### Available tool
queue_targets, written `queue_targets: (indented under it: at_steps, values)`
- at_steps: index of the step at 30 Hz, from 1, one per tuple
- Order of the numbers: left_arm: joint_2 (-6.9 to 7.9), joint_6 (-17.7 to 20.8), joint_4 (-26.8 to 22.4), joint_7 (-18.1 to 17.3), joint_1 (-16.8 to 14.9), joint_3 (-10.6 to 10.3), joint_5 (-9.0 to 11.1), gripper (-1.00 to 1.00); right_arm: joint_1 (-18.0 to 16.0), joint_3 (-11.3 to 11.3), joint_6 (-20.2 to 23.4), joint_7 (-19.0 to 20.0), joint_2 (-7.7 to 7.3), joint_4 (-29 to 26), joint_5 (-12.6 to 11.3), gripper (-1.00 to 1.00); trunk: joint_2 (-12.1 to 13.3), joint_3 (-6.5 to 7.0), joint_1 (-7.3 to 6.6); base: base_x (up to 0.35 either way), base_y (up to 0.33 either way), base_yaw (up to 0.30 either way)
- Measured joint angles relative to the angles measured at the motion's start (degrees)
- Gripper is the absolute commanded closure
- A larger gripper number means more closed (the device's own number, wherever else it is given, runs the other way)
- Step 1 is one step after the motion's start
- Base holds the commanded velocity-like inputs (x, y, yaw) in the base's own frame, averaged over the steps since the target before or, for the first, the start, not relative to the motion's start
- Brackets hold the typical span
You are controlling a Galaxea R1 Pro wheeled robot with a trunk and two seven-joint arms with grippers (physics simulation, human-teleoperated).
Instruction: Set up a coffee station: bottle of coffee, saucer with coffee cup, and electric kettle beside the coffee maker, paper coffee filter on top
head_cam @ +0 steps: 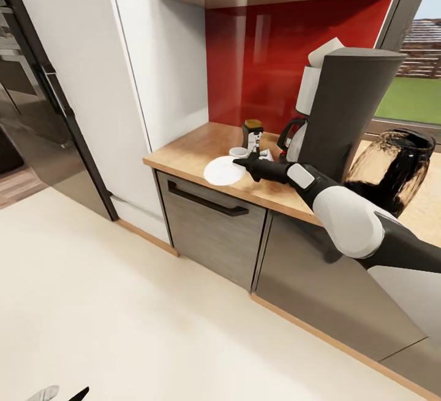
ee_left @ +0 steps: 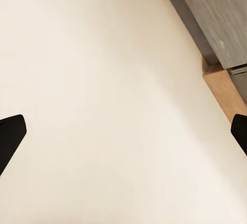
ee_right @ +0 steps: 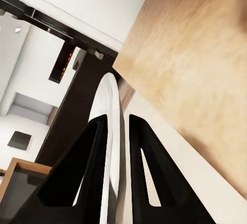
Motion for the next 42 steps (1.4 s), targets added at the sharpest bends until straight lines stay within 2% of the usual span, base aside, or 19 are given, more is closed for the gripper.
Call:
queue_targets:
  at_steps: [18, 27, 42]
  values:
    - [0.0, -0.04, -0.02, 0.0, 0.0, -0.02, 0.0, -1.0, 0.07, 0.05, -0.02, 0.14, -0.02, 0.11, -0.04, 1.0, 0.0, 0.0, 0.0, -0.049, 0.011, 0.0]
    - [0.0, -0.04, -0.02, 0.0, 0.0, -0.07, -0.01, -1.0, 0.3, 0.03, -0.08, 3.62, -0.02, 0.26, 0.05, 1.0, 0.0, 0.0, -0.01, 0.118, 0.1, 0.0]
    - [0.09, -0.04, -0.01, 0.0, -0.01, -0.06, -0.01, -1.0, 0.43, 0.04, -0.14, 4.22, -0.08, 0.27, 0.12, 1.0, 0.0, 0.0, 0.0, 0.008, 0.039, -0.063]
